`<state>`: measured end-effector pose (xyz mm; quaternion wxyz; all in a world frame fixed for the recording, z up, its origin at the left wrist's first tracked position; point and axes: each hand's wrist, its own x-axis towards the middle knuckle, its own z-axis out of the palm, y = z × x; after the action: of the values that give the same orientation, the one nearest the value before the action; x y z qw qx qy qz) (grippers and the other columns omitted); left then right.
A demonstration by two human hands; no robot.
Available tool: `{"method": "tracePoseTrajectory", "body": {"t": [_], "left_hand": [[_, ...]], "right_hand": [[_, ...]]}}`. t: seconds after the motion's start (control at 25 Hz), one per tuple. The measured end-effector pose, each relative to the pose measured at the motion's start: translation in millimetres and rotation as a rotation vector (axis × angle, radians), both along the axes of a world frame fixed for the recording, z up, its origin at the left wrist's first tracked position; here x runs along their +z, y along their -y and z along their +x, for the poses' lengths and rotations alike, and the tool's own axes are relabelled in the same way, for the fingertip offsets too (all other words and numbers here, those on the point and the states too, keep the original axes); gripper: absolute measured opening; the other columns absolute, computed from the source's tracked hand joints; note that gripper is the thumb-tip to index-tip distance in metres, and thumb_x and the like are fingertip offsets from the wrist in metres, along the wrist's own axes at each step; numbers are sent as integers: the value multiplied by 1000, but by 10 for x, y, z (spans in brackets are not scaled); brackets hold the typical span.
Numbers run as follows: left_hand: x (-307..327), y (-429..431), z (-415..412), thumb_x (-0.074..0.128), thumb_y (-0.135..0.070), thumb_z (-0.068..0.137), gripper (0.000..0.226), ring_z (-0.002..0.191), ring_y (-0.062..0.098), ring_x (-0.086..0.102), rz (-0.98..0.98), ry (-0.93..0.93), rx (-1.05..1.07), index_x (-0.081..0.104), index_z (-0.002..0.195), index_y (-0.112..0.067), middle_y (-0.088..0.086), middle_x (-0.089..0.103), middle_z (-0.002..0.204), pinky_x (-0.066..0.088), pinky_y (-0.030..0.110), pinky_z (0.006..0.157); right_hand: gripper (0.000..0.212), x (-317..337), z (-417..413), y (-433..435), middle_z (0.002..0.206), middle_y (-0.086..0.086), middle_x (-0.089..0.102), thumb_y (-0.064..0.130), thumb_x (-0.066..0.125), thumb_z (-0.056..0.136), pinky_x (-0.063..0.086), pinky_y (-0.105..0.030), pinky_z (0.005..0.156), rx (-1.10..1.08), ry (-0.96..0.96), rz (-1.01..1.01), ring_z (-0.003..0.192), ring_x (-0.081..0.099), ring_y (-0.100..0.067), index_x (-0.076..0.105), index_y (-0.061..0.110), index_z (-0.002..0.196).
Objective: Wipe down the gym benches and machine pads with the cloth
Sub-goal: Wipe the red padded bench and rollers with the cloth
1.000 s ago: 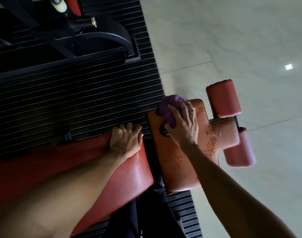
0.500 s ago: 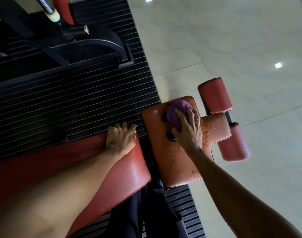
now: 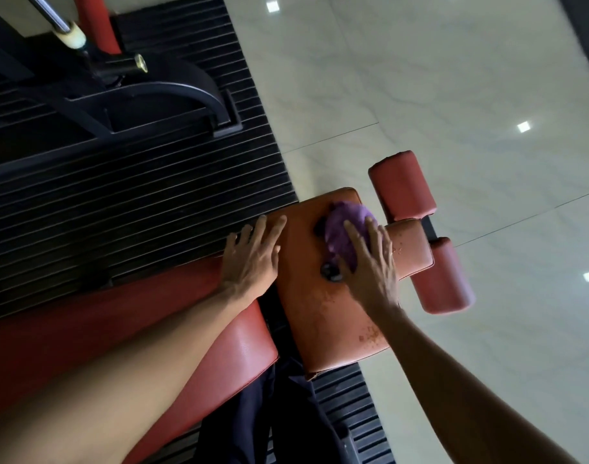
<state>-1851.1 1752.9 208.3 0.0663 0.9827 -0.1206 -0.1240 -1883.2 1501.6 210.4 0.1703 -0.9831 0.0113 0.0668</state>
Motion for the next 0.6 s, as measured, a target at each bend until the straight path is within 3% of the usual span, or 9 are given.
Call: {"method": "tracePoseTrajectory", "body": {"t": [0.08,0.16,0.24,0.32,0.4,0.6], "left_hand": [[-86,215,112,45,-36,102,57,132,31,48,-58,15,5,29,157,-29,10,42,154,41,51,105],[-176,409,222,39,-37,103,54,138,32,43,-106,9,55,31,156,-27,11,43,154,36,51,111],[-270,546,287,30,-42,103,55,139,32,42,-137,-14,105,33,155,-25,11,44,153,32,52,112],[-362,617,315,24,-44,101,58,141,33,40,-156,-23,150,32,156,-26,12,44,153,27,55,114],[-433,627,326,23,-46,101,59,141,34,38,-176,-32,164,29,157,-27,12,43,152,22,59,115],[-463,601,321,29,-46,101,58,137,33,40,-182,-30,140,29,155,-26,12,45,149,26,61,113]], "right_hand": [[73,-2,399,-97,165,-8,22,48,63,95,42,-60,110,-214,-71,31,150,22,-39,28,36,158],[72,6,579,-288,165,-8,21,47,62,96,38,-62,113,-292,-94,55,150,19,-39,28,35,158],[71,-21,381,-317,166,-12,22,44,62,95,32,-66,115,-179,-40,39,151,16,-43,31,32,158],[71,-32,16,-127,167,-13,21,46,59,96,28,-65,117,82,5,-8,154,12,-42,30,32,159],[73,-50,-108,149,167,-12,21,46,61,95,33,-65,116,204,27,-7,154,15,-41,30,31,159],[69,-14,680,-231,163,-10,28,44,65,93,48,-65,97,-134,-68,38,146,24,-45,36,33,155]]}}
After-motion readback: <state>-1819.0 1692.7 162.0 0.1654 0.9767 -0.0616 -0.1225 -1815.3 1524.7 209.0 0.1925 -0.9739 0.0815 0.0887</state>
